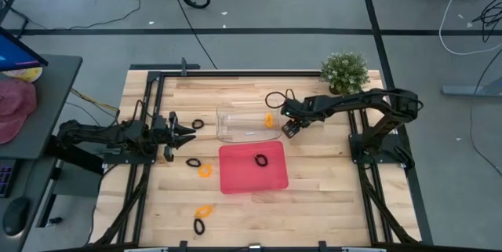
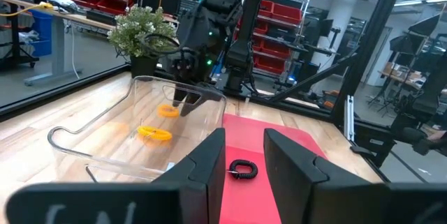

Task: Sort spring keychains
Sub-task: Put the yellow spring keychain into the transparent bin

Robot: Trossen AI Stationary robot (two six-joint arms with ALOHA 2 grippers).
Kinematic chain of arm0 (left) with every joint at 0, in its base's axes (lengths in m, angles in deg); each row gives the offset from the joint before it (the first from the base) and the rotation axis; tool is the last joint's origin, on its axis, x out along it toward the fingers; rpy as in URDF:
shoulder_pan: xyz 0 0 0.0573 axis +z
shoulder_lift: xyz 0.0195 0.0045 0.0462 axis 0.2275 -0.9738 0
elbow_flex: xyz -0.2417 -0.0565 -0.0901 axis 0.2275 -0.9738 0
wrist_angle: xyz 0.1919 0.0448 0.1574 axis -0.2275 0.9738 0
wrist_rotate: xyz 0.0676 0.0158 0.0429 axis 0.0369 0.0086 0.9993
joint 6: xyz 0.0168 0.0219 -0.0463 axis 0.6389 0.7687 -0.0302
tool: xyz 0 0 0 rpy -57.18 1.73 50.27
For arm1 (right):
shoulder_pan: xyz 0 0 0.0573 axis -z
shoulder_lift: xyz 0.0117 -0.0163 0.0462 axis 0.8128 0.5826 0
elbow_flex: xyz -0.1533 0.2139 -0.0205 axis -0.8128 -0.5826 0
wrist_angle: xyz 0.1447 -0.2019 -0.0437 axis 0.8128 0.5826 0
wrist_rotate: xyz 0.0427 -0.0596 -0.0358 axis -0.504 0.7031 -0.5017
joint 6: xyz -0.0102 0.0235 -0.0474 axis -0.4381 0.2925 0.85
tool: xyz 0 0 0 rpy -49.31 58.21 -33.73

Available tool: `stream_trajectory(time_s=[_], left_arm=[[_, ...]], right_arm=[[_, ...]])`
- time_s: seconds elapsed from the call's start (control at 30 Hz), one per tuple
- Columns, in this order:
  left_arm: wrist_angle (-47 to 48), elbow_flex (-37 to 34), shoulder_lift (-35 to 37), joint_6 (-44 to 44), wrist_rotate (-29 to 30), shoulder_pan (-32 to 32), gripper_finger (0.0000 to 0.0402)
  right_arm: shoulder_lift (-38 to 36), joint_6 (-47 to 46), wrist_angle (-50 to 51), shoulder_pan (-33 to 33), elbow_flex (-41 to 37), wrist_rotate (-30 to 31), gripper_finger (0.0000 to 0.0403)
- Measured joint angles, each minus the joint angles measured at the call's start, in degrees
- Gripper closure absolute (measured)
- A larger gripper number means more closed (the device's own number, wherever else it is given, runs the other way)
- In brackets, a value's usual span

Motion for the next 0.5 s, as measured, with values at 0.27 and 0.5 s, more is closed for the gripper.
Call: stream_trajectory(time_s=[0.27, 0.5], left_arm=[[-0.02, 0.00, 0.02, 0.00, 0.00, -0.01, 0.0298], [-0.01, 0.00, 0.02, -0.01, 0.00, -0.01, 0.0298]], right_arm=[[1.65, 3.55, -5.05, -0.04, 0.07, 0.91, 0.0172], [7.52, 3.90, -4.95, 0.55, 0.72, -0.87, 0.0172]])
